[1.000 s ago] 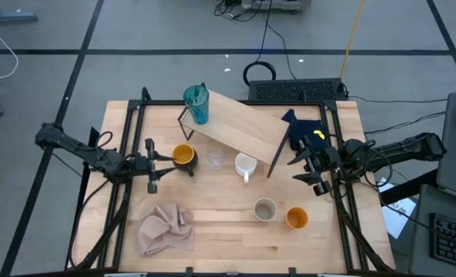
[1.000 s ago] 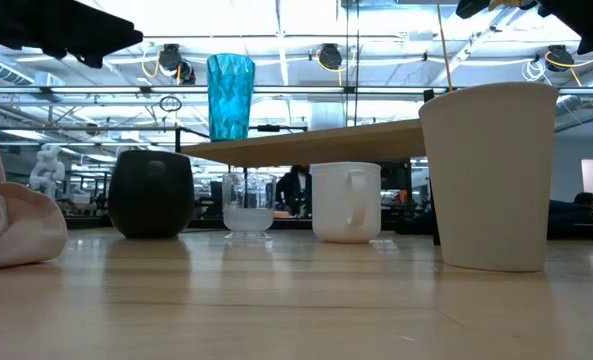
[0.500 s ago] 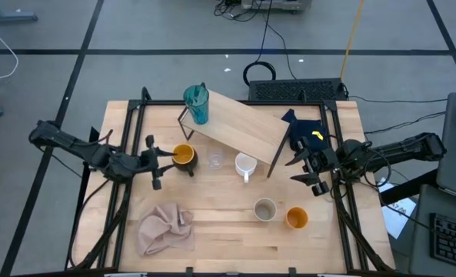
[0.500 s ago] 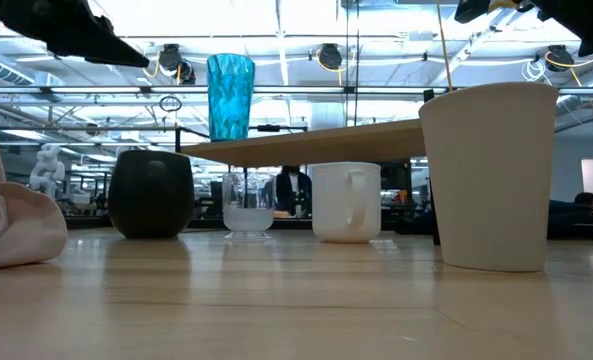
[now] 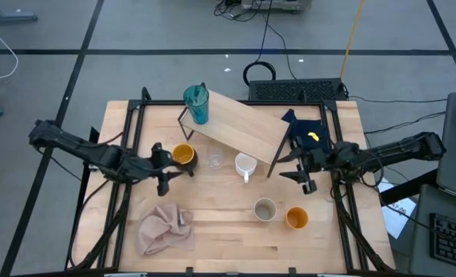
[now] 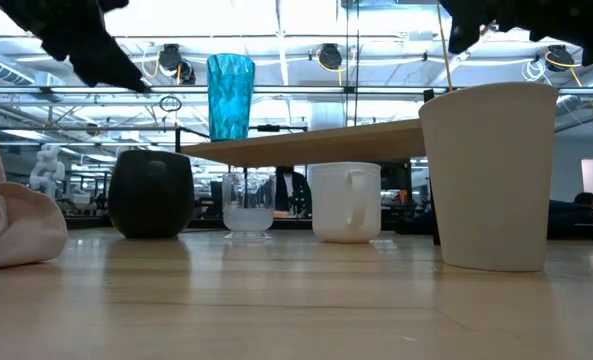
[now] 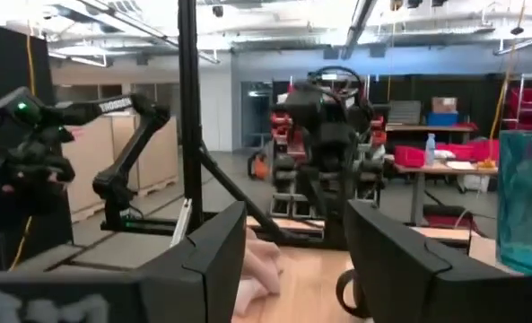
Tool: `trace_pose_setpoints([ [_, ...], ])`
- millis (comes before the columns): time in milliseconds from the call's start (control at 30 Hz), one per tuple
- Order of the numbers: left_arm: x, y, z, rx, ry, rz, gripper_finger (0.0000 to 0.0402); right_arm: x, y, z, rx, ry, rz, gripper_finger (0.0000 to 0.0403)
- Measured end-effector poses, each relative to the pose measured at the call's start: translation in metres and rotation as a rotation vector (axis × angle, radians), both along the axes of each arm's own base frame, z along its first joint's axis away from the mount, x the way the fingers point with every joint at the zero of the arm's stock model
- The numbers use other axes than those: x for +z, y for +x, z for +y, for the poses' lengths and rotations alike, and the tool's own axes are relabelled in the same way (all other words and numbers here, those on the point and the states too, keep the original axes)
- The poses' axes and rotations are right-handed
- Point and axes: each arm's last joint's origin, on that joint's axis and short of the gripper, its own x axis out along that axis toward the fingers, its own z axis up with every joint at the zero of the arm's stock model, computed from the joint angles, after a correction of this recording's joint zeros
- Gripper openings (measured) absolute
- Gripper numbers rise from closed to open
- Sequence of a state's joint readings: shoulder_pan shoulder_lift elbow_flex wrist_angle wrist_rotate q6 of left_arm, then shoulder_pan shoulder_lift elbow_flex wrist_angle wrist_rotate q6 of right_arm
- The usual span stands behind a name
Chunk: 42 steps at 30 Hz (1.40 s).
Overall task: Stack small to large cups/mugs on shelf
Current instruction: Put the mug on the shelf
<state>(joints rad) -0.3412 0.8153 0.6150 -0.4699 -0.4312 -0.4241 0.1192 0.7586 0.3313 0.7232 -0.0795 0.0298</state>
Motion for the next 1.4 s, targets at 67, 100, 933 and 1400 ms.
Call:
trace_pose_setpoints([
  [67, -0.004, 0.002, -0.002, 0.015, -0.055, 0.016, 0.0161, 0.000, 0.001, 0.000, -0.002, -0.010, -0.010, 0.0183],
  [100, -0.005, 0.003, -0.002, 0.030, -0.077, 0.021, 0.0161, 0.000, 0.001, 0.000, -0.004, -0.017, -0.010, 0.0183],
  [933, -0.074, 0.022, -0.067, 0.371, 0.075, -0.003, 0.0161, 0.000, 0.001, 0.000, -0.021, -0.093, -0.025, 0.0183],
  [1400, -0.119, 0.035, -0.084, 0.484, 0.155, -0.102, 0.0161, 0.001, 0.000, 0.000, -0.022, -0.096, -0.029, 0.0183],
])
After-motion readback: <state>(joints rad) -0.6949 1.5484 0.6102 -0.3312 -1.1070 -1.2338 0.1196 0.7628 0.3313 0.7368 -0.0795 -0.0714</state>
